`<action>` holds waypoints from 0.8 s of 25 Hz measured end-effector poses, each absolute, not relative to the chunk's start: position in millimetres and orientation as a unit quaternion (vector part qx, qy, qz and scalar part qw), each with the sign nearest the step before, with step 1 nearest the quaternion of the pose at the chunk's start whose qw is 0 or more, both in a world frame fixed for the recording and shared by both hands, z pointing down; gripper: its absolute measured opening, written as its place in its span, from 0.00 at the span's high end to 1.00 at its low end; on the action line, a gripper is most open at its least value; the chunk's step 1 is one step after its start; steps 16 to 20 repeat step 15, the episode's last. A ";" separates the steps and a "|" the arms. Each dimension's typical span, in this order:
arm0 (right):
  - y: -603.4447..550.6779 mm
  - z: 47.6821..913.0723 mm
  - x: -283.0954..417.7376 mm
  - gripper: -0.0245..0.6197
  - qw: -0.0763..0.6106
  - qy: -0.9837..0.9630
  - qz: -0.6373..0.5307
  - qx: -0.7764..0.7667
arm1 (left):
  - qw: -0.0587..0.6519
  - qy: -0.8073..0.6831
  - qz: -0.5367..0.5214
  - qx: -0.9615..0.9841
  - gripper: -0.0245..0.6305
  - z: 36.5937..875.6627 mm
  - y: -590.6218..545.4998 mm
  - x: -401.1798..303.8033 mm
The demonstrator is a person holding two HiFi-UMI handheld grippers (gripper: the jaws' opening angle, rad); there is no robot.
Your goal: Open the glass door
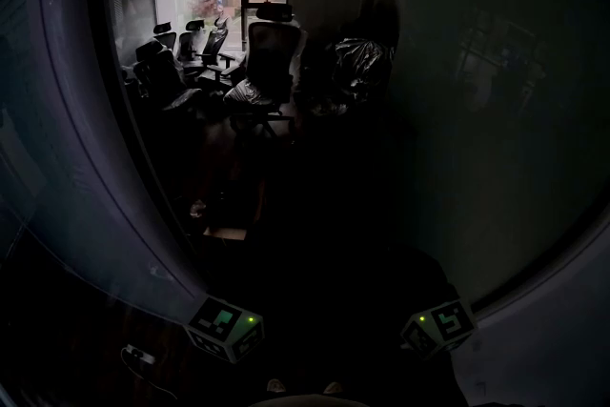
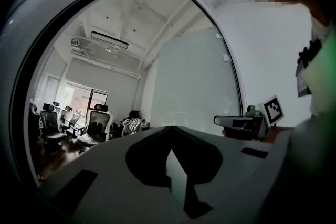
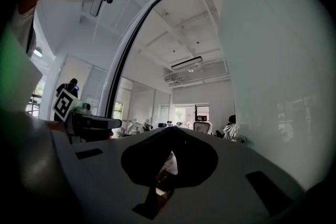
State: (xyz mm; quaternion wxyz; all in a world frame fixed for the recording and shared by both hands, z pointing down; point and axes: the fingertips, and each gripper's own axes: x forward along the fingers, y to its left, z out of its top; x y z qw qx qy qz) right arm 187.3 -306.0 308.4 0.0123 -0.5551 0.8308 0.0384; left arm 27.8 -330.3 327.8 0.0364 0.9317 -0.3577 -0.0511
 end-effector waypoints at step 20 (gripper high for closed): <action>-299.8 301.8 210.0 0.96 0.014 0.834 0.037 -0.551 | 0.021 -0.354 -0.040 0.934 0.96 316.4 -322.2 59.8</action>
